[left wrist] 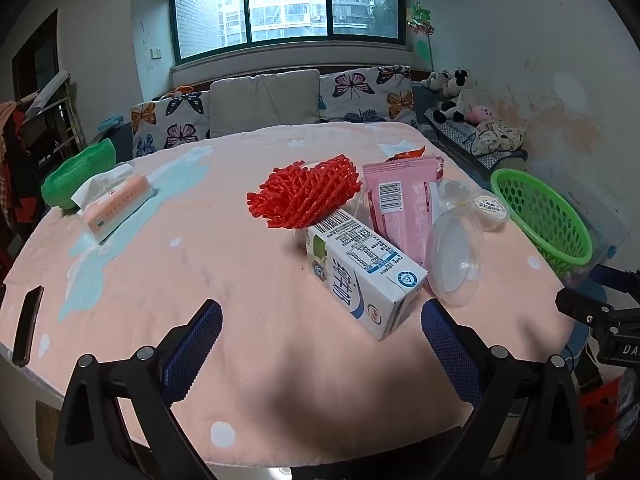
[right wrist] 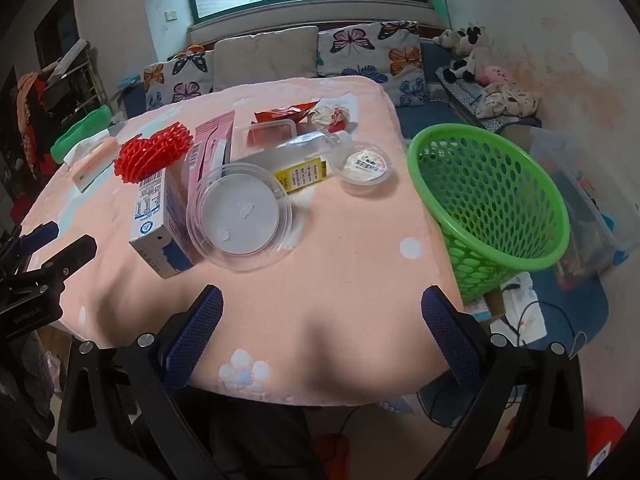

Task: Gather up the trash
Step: 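Move the left tool toward the red mesh scrubber on the table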

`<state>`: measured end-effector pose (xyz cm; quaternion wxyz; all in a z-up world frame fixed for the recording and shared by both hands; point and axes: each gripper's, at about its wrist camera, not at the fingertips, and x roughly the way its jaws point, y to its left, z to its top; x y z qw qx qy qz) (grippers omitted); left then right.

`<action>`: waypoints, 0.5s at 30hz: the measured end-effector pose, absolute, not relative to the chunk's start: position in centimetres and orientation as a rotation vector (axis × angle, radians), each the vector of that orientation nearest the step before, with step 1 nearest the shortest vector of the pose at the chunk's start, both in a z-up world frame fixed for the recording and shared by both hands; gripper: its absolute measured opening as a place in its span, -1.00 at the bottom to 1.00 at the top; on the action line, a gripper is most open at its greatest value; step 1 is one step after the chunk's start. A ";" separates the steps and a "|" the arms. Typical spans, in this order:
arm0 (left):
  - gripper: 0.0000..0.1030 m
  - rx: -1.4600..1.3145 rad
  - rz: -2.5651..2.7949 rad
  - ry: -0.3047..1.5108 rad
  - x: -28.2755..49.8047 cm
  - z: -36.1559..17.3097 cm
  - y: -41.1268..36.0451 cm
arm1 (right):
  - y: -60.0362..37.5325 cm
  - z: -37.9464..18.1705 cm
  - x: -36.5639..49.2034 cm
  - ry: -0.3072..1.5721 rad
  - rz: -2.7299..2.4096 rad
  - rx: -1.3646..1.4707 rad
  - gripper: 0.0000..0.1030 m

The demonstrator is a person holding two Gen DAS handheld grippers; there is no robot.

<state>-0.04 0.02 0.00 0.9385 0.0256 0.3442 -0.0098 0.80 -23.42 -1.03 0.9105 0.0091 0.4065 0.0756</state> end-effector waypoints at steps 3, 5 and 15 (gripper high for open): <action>0.88 0.050 -0.019 0.704 -0.2 0.0 0.1 | -23.6 -1.0 0.9 0.837 0.155 0.019 0.91; 0.88 0.051 -0.018 0.702 -0.3 0.1 0.2 | -23.7 -1.0 1.1 0.836 0.153 0.019 0.91; 0.88 0.054 -0.025 0.718 0.0 -0.2 -0.3 | -24.0 -0.8 0.8 0.829 0.132 0.028 0.91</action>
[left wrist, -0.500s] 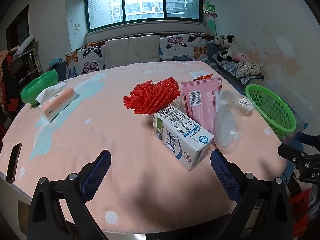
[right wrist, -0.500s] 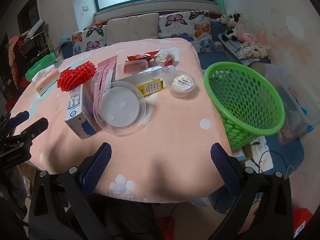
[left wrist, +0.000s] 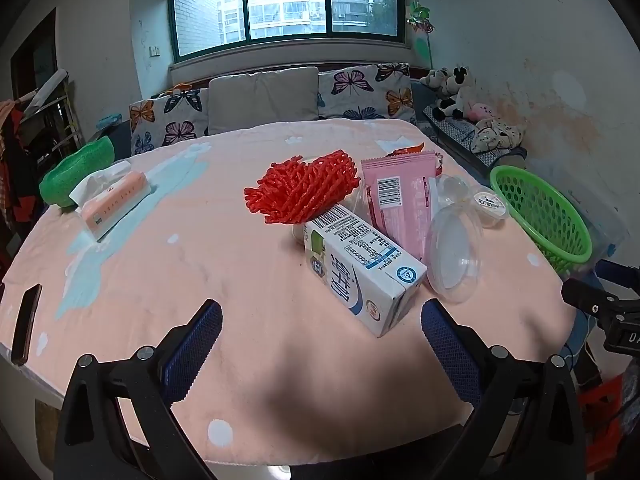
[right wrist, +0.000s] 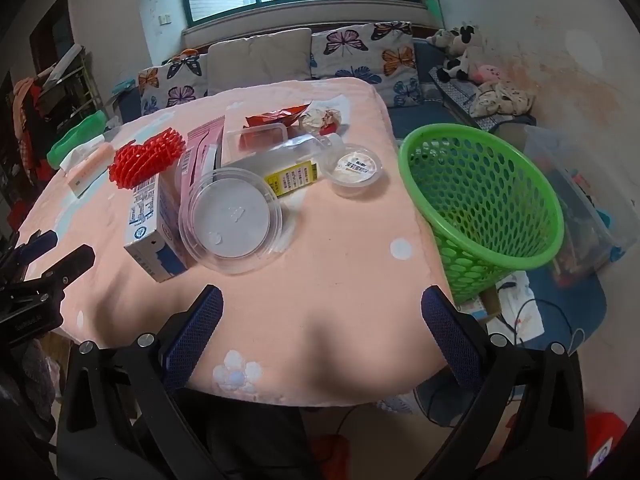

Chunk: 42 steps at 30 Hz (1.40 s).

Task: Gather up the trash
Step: 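Move the left tool toward the red mesh scrubber on the table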

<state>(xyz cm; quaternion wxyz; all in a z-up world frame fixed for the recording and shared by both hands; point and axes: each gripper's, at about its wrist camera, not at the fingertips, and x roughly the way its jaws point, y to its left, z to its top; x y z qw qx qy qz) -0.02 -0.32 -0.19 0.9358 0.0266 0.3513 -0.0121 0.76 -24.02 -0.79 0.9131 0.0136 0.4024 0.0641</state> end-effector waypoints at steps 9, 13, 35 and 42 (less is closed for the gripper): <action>0.88 0.052 -0.024 0.722 0.0 -0.6 -0.2 | -24.2 -0.7 0.9 0.831 0.133 0.030 0.91; 0.88 0.052 -0.027 0.724 0.1 -0.7 -0.2 | -24.2 -0.8 0.8 0.831 0.134 0.026 0.91; 0.88 0.041 -0.025 0.738 1.1 -0.8 0.4 | -23.7 -1.0 1.8 0.833 0.149 0.019 0.91; 0.88 0.038 -0.023 0.735 1.6 -0.7 1.0 | -23.6 -1.0 2.1 0.831 0.153 0.015 0.91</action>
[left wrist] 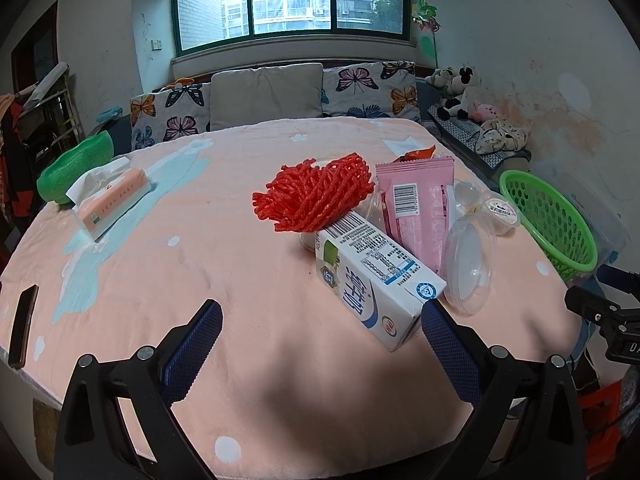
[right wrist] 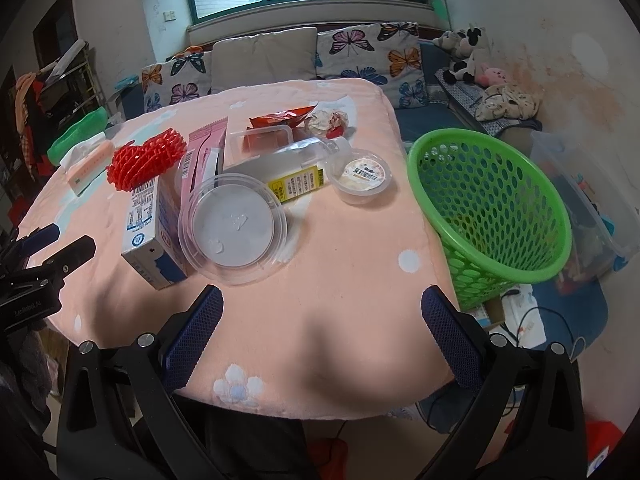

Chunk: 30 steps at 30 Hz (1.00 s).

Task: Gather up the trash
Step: 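Move the left tool toward the red mesh scrubber on the table, then close the left tool on the red mesh scrubber and lift it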

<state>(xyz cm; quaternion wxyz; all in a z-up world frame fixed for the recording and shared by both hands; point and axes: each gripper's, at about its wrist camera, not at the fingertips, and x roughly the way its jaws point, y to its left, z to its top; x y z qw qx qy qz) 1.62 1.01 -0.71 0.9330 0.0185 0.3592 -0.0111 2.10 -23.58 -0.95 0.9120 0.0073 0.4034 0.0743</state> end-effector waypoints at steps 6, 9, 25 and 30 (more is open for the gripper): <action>0.87 0.036 -0.021 0.726 2.2 -0.2 1.5 | -23.2 -0.8 2.5 0.824 0.168 0.012 0.91; 0.87 0.036 -0.018 0.718 2.6 0.1 1.8 | -22.9 -0.6 2.8 0.816 0.185 0.006 0.91; 0.82 0.043 -0.052 0.695 7.9 1.7 3.8 | -21.0 -0.9 5.0 0.819 0.309 0.019 0.90; 0.68 0.047 -0.088 0.725 10.1 1.2 3.7 | -20.4 -1.2 5.5 0.821 0.360 0.027 0.90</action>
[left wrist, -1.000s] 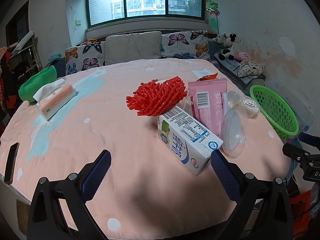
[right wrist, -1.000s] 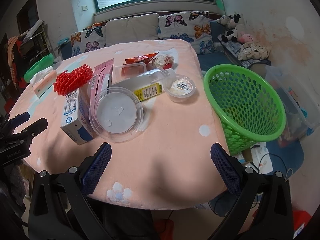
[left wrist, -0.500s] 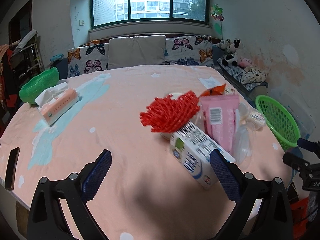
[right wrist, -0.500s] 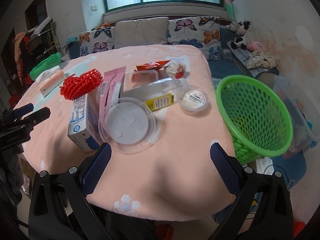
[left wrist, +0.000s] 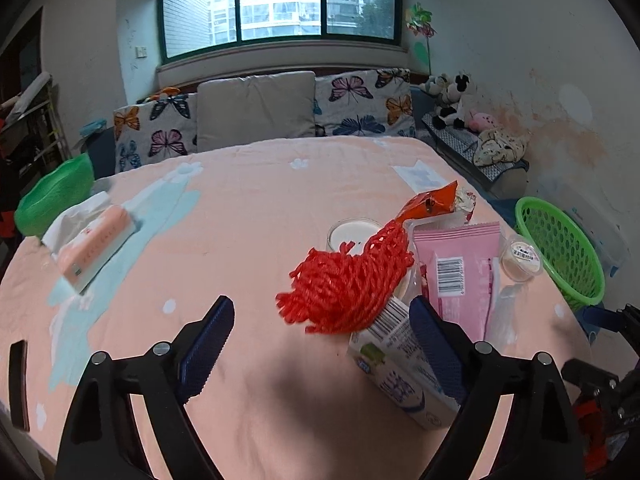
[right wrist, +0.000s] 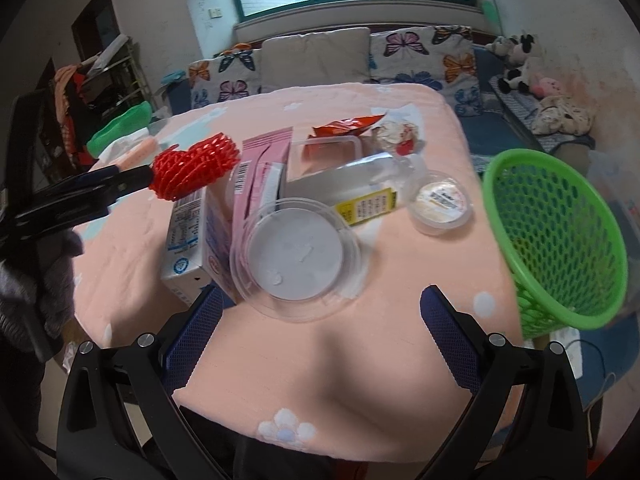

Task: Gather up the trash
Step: 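Close the left tool on the red mesh scrubber and lift it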

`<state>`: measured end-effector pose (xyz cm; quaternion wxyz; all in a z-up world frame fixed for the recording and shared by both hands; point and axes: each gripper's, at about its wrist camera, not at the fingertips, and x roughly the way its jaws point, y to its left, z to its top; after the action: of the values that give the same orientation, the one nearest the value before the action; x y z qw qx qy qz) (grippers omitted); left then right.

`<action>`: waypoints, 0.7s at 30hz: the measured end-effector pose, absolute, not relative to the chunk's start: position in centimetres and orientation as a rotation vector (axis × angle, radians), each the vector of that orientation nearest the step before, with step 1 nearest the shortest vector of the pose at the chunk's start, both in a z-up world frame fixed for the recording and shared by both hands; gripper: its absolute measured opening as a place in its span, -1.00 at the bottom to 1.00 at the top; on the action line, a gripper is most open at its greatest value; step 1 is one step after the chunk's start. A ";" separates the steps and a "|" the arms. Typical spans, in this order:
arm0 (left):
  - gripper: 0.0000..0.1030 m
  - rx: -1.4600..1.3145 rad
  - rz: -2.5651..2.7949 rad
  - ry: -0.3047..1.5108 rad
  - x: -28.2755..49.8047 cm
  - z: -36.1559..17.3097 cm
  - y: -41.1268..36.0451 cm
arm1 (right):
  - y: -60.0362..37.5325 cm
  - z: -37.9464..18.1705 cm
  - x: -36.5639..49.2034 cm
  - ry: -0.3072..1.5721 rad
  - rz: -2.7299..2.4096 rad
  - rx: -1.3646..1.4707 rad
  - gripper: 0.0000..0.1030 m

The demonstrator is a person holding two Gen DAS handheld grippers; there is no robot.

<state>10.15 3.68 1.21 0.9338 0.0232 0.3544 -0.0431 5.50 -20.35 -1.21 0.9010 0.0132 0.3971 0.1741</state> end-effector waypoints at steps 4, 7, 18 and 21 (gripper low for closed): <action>0.63 0.064 -0.117 0.744 11.6 0.6 3.4 | -20.0 -1.6 6.1 0.828 0.398 0.032 0.91; 0.53 0.075 -0.134 0.765 12.4 0.2 3.2 | -19.9 -2.1 6.6 0.837 0.428 0.042 0.91; 0.05 0.053 -0.177 0.785 13.0 -0.9 3.5 | -18.6 -4.2 9.3 0.868 0.511 0.027 0.92; -0.09 0.040 -0.185 0.783 12.8 -0.8 3.6 | -18.2 -4.6 9.6 0.879 0.526 0.022 0.92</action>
<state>12.80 3.63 -0.84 0.9199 0.0192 0.3811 -0.0899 9.63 -18.24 -4.58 0.8716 0.0105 0.4205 0.2518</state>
